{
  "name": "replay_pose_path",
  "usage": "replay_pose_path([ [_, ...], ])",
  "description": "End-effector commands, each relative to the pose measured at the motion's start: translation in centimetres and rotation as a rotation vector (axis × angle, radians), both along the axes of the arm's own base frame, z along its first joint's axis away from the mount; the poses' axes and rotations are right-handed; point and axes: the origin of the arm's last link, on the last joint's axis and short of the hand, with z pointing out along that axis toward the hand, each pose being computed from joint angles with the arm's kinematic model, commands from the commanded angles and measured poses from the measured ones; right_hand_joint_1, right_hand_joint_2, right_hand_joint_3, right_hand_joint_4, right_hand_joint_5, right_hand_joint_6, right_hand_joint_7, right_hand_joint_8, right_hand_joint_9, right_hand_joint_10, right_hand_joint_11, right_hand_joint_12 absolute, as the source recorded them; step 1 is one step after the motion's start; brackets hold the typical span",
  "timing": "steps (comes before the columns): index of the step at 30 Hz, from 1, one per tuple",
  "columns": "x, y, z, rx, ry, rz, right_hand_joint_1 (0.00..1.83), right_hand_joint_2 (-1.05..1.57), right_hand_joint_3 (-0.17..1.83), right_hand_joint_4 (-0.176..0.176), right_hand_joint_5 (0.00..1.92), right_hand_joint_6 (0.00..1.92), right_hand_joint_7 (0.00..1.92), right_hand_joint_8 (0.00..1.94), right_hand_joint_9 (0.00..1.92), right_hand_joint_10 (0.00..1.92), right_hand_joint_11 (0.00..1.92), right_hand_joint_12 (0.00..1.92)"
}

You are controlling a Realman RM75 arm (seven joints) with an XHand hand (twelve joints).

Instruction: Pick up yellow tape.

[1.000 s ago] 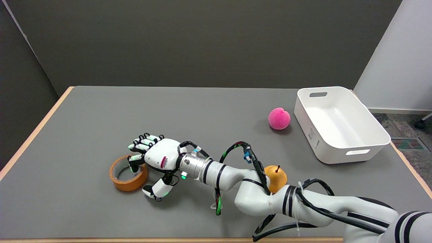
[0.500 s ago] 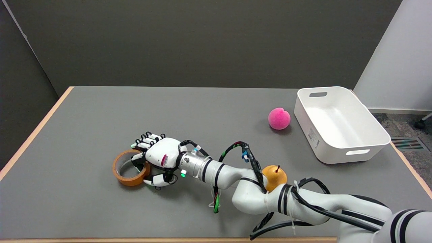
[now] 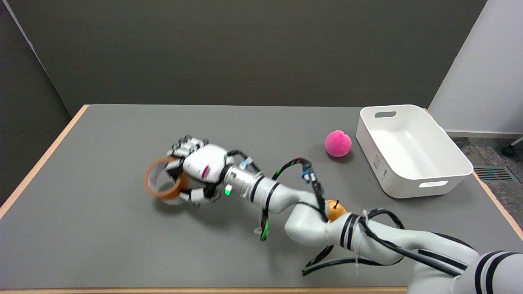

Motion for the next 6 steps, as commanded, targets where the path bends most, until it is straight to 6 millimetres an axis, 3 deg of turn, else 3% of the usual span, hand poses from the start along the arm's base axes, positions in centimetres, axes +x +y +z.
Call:
replay_pose_path([
  [1, 13.5, -2.8, 18.2, -0.408, 0.159, 0.412, 0.87, 1.05, 0.48, 0.176, 0.68, 1.53, 0.27, 0.35, 0.06, 0.49, 0.00, 0.74],
  [4, 15.0, -1.9, 22.8, -0.506, 0.176, 0.458, 0.87, 1.05, 0.48, 0.176, 0.69, 1.53, 0.27, 0.35, 0.06, 0.49, 0.00, 0.74],
  [6, 16.1, -0.9, 27.0, -0.600, 0.197, 0.501, 0.87, 1.05, 0.48, 0.176, 0.69, 1.53, 0.27, 0.35, 0.06, 0.49, 0.00, 0.75],
])
